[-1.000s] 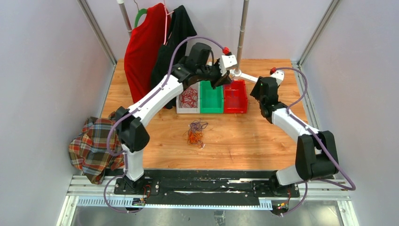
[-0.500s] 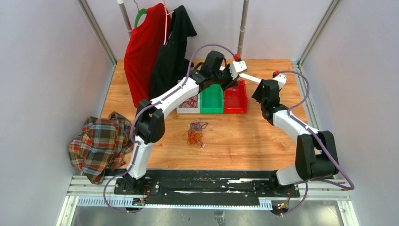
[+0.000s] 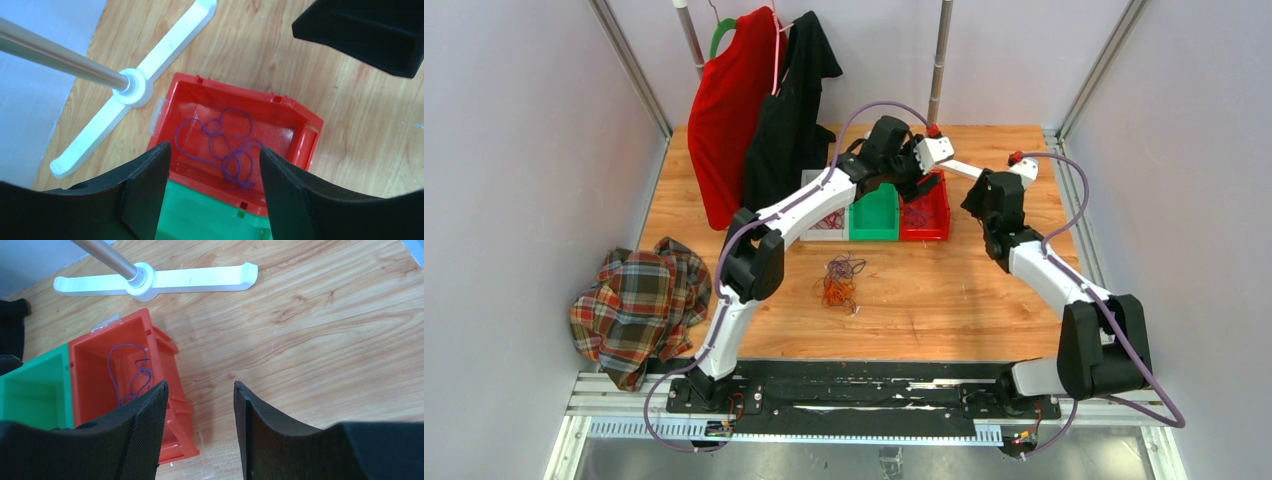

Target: Untangle the cables

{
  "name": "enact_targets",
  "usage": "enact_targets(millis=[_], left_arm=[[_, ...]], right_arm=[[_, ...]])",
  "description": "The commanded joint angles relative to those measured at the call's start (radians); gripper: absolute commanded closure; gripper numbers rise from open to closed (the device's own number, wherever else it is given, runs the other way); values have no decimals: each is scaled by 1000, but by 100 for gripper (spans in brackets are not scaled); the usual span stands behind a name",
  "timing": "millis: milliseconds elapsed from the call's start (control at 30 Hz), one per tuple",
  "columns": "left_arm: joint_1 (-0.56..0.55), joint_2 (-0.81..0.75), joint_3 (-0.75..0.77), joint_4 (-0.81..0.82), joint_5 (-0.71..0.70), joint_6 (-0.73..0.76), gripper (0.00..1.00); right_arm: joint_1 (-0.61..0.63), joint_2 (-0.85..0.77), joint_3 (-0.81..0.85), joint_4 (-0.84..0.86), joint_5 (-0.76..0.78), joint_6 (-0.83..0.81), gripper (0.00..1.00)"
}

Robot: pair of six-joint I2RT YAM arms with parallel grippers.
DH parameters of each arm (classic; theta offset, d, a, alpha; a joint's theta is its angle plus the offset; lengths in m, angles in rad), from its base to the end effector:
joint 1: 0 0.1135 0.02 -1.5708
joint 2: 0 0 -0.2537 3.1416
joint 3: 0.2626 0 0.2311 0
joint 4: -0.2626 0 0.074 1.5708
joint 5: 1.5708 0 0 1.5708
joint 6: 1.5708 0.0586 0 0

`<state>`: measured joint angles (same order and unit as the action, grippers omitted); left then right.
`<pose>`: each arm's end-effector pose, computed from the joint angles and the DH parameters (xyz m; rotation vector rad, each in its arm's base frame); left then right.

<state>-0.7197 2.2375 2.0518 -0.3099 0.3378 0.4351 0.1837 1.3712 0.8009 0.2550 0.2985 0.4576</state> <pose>0.3790 -0.3581 0.2691 1.3040 1.6168 -0.5236 0.3114 0.0403 0.2519 0.4559 1.8185 0.1603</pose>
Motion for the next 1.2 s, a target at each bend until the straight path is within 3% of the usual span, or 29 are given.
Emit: enact_targets(millis=[0,100,200,400,533,800,967,1167], left_arm=[[-7,-91,40,-167,-35,91,27],[1,-175,-2,-376,-10,157,19],[35,-299,-136,-499,31,155,15],[157,-572,-492,-517,117,93,18],[177,-642,-666,-485,179,124,22],[164,-456,-598,-468,281,246,30],[123,-345,-537,-477,252,313,31],[94,-253,-517,-475,195,362,39]], right_arm=[[-10,-45,-17,-19,-54,15,49],[21,-54,-17,-35,-71,6,49],[72,-63,-19,-45,-79,-16,48],[159,-109,-59,-50,-70,-36,49],[218,-137,-83,-37,-51,-45,50],[304,-171,-125,-15,-19,-53,53],[310,-215,-159,-23,-7,-28,56],[310,-283,-190,-41,22,-23,58]])
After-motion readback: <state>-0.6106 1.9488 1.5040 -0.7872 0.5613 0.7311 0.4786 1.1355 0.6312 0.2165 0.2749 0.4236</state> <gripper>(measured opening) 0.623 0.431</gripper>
